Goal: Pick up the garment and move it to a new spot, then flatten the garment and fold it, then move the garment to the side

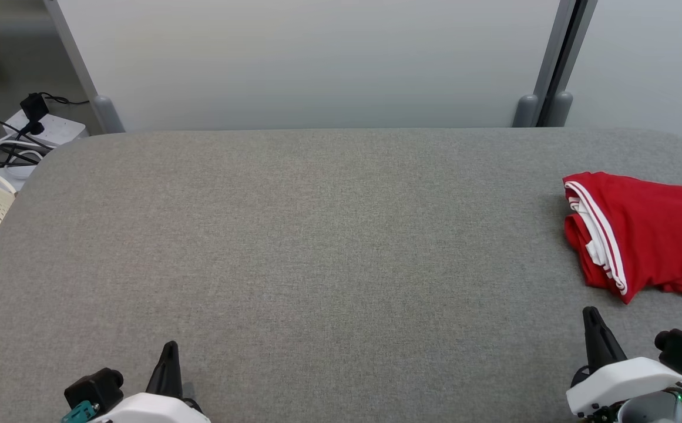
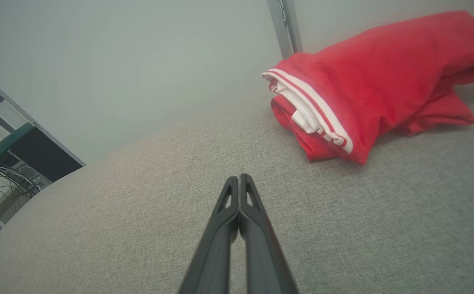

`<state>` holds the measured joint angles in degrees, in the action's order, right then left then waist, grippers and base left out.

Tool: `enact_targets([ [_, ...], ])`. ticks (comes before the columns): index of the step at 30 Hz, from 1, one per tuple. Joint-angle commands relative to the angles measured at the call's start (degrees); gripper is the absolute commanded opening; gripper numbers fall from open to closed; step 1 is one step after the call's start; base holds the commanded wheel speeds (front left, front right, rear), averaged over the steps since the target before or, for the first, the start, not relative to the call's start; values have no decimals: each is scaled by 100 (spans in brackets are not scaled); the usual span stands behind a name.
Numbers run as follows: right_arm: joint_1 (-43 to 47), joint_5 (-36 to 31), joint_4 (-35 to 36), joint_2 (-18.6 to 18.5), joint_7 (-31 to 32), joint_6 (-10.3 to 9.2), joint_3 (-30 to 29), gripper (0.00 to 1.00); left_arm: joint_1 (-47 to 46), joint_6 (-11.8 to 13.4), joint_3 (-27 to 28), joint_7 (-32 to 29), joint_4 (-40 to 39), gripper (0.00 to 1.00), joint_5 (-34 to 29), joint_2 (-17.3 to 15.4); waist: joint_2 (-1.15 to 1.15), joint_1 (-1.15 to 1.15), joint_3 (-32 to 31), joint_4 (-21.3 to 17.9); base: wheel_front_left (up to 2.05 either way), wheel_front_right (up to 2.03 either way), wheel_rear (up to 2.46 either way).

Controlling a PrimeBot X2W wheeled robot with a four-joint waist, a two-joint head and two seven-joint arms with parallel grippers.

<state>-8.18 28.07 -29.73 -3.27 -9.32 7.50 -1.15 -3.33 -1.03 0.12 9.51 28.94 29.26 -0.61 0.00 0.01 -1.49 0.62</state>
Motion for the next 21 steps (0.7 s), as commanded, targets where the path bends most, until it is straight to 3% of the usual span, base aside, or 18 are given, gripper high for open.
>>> enact_targets([
  [1,-130,228,231,-43,64,0,-8,0,-233,-82,91,-43,-211,0,246,-65,0,-1,3,-1,0,0,0],
  [21,-62,1500,507,-26,377,0,-118,0,-244,-198,203,-363,-474,0,1491,-99,0,-1,37,-13,0,0,0],
])
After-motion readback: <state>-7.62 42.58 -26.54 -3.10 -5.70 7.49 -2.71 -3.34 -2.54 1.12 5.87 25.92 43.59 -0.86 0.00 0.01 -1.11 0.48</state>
